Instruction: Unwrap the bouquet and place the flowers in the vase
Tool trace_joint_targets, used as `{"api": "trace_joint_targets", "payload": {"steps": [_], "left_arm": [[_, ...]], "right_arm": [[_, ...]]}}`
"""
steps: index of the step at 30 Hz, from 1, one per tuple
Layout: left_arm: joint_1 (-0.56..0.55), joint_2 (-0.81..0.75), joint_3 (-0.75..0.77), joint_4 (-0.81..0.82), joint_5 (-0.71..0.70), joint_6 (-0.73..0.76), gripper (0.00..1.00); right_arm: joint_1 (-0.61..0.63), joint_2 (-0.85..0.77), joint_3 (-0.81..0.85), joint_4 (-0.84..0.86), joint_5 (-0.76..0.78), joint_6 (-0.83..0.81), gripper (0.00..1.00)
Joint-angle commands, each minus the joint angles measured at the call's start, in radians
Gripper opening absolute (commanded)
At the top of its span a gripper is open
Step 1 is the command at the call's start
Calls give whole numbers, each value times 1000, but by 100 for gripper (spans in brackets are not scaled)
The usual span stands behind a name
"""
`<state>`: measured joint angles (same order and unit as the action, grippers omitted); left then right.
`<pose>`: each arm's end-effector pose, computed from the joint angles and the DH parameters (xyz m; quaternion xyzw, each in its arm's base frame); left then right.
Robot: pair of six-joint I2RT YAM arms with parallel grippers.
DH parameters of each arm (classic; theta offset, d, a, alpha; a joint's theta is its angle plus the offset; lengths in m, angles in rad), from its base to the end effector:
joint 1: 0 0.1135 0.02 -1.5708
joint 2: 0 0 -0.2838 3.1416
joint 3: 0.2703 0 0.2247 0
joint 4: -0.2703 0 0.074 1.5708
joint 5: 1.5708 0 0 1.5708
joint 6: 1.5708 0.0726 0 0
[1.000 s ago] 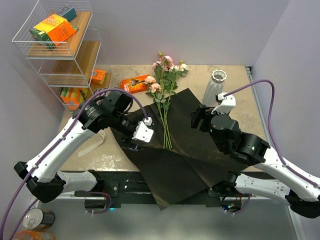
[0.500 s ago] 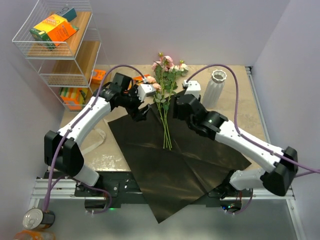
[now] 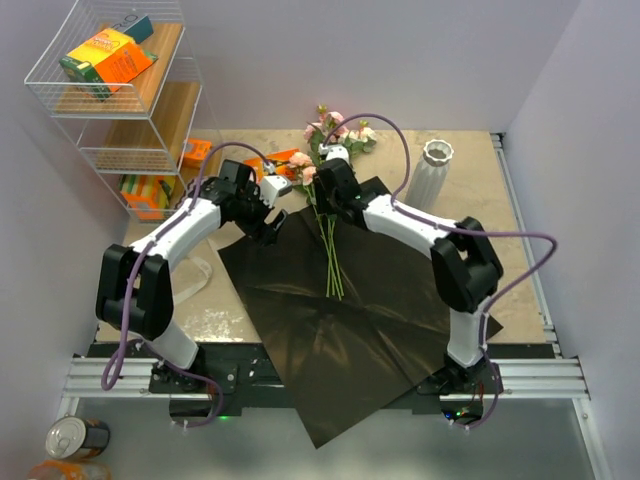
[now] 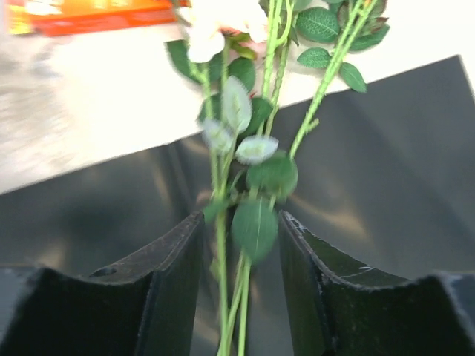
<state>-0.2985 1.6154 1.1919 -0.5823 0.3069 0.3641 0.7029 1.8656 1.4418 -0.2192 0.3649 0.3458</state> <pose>0.3103 -0.1184 0.2418 0.3490 0.8836 -0.1377 0.2801 0.3509 0.2634 0.2657 -0.0763 0.8799 0.0798 0.4621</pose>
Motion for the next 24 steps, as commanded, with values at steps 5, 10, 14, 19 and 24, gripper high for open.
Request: {"api": "trace_joint_targets", "payload": {"steps": [5, 10, 14, 19, 24], "left_arm": [[16, -14, -44, 87, -34, -1, 93], [19, -28, -61, 98, -46, 7, 93], [19, -43, -67, 104, -57, 12, 93], [19, -64, -71, 101, -55, 13, 93], [19, -80, -89, 113, -52, 16, 93]], "right_arm": [[-60, 182, 203, -2, -78, -47, 39], [-74, 253, 264, -17, -89, -64, 39], [-79, 299, 307, -35, -89, -73, 38], [-105, 334, 330, -48, -89, -67, 36], [-117, 277, 273, 0, -93, -64, 39]]}}
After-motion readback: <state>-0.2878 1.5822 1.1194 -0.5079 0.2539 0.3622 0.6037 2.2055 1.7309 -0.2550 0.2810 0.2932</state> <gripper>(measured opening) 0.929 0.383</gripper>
